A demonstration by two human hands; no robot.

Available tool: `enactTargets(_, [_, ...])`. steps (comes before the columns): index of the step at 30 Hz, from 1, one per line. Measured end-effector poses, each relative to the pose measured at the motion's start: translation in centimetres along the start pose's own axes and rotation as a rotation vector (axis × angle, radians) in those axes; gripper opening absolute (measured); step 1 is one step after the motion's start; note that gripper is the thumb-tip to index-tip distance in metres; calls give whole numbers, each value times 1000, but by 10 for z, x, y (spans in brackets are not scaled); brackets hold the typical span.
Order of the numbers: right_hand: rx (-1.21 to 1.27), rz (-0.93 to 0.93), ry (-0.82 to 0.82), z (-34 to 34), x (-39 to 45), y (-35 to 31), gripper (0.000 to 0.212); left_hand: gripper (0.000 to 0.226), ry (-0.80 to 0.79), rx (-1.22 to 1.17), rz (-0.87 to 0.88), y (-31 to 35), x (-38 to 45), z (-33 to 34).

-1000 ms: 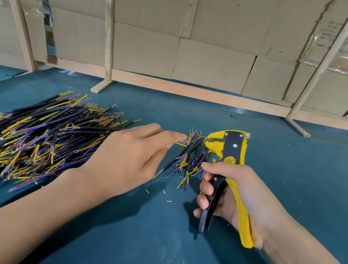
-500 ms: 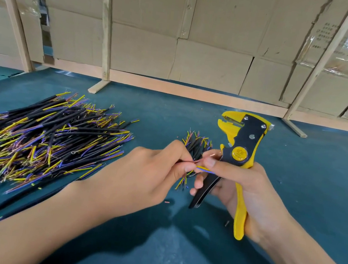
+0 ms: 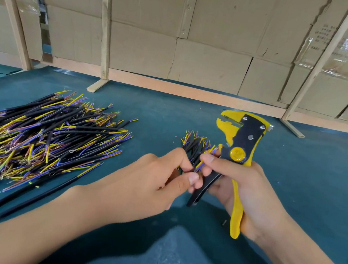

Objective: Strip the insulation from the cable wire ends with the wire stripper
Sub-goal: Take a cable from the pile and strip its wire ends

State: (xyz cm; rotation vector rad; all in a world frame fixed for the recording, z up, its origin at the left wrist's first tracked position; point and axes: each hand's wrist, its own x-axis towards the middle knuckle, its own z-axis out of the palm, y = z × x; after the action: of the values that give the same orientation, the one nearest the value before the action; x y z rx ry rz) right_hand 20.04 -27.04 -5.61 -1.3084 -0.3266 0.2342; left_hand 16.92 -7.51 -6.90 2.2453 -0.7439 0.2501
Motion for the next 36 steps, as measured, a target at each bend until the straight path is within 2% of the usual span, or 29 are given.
enactTargets(4, [133, 9, 168, -9, 9, -5, 15, 24, -47, 109, -56, -7, 0, -3])
enactTargets(7, [165, 47, 216, -14, 12, -8, 21, 25, -92, 93, -78, -11, 2, -9])
enactTargets(11, [187, 85, 253, -19, 15, -7, 9, 26, -139, 126, -111, -19, 2, -24])
enactTargets(14, [193, 118, 288, -21, 16, -8, 6, 24, -7, 193, -118, -26, 4, -27])
enactTargets(19, [195, 136, 329, -21, 15, -9, 12, 29, 235, 346, -236, -43, 12, -16])
enactTargets(24, [175, 147, 301, -15, 13, -9, 13, 29, 331, 425, -336, -46, 29, 0])
enactTargets(26, [163, 150, 280, -12, 12, -7, 13, 34, 309, 355, -334, -49, 34, 6])
enactTargets(28, [146, 147, 257, -10, 11, -5, 14, 44, 200, 338, -293, -53, 33, 11])
enactTargets(30, [130, 140, 230, -9, 10, -3, 23, 52, 92, 529, -221, -54, 27, 14])
enactTargets(32, [120, 141, 218, -9, 10, -2, 29, 56, 77, 695, -221, -51, 23, 7])
enactTargets(36, [109, 163, 208, -10, 10, 2, 20, 54, 69, 872, -391, -53, 15, -31])
